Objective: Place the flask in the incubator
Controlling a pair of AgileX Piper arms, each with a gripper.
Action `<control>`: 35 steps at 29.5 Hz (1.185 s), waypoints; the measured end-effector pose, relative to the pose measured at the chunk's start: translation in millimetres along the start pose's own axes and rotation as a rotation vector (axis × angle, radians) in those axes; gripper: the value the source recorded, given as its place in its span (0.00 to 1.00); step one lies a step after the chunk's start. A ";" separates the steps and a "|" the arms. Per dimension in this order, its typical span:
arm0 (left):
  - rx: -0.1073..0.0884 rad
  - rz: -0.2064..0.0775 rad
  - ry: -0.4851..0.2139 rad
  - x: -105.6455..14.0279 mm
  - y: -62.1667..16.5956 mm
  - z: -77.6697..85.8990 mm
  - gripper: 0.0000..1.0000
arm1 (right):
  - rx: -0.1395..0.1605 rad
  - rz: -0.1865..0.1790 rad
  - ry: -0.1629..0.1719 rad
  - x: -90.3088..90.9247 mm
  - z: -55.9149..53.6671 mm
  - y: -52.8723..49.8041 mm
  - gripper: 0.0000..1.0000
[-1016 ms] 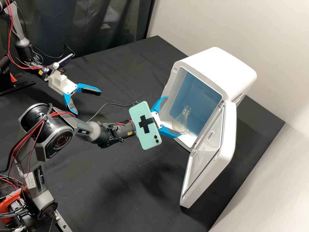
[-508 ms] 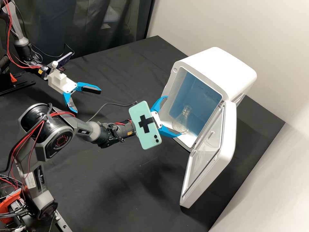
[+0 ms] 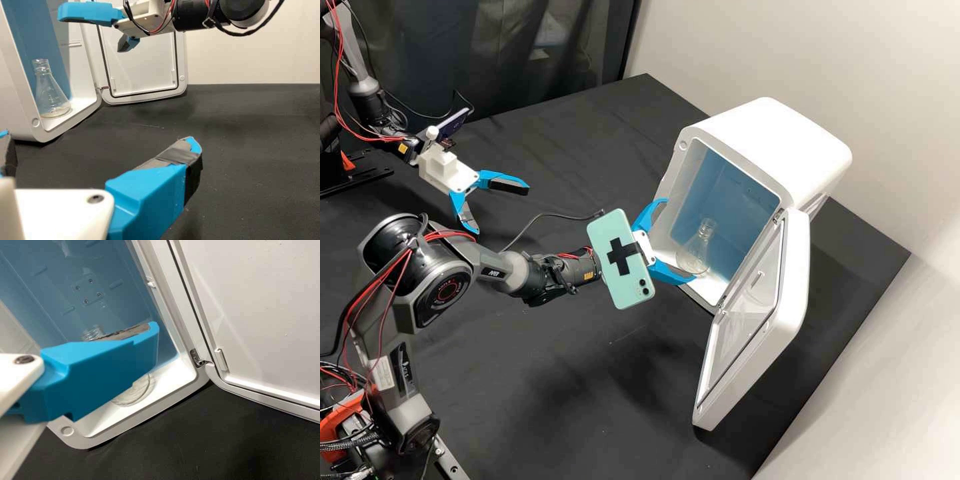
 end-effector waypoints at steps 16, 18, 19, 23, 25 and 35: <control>0.053 0.037 0.016 -4.6 7.2 0.8 1.00 | -0.001 -0.001 0.000 0.0 0.0 0.0 1.00; 0.044 0.030 0.000 -6.7 2.4 9.7 1.00 | -0.001 -0.001 0.000 0.0 0.0 0.0 1.00; 0.044 0.017 -0.007 -7.4 -1.0 14.7 1.00 | -0.001 -0.001 0.000 0.0 0.0 0.0 1.00; 0.106 -0.047 -0.128 -14.3 -16.8 47.6 1.00 | -0.001 -0.001 0.000 0.0 0.0 0.0 1.00; 0.126 -0.059 -0.158 -17.1 -20.2 55.3 1.00 | -0.001 -0.001 0.000 0.0 0.0 0.0 1.00; 0.117 -0.050 -0.139 -21.3 -19.1 56.8 1.00 | -0.001 -0.001 0.000 0.0 0.0 0.0 1.00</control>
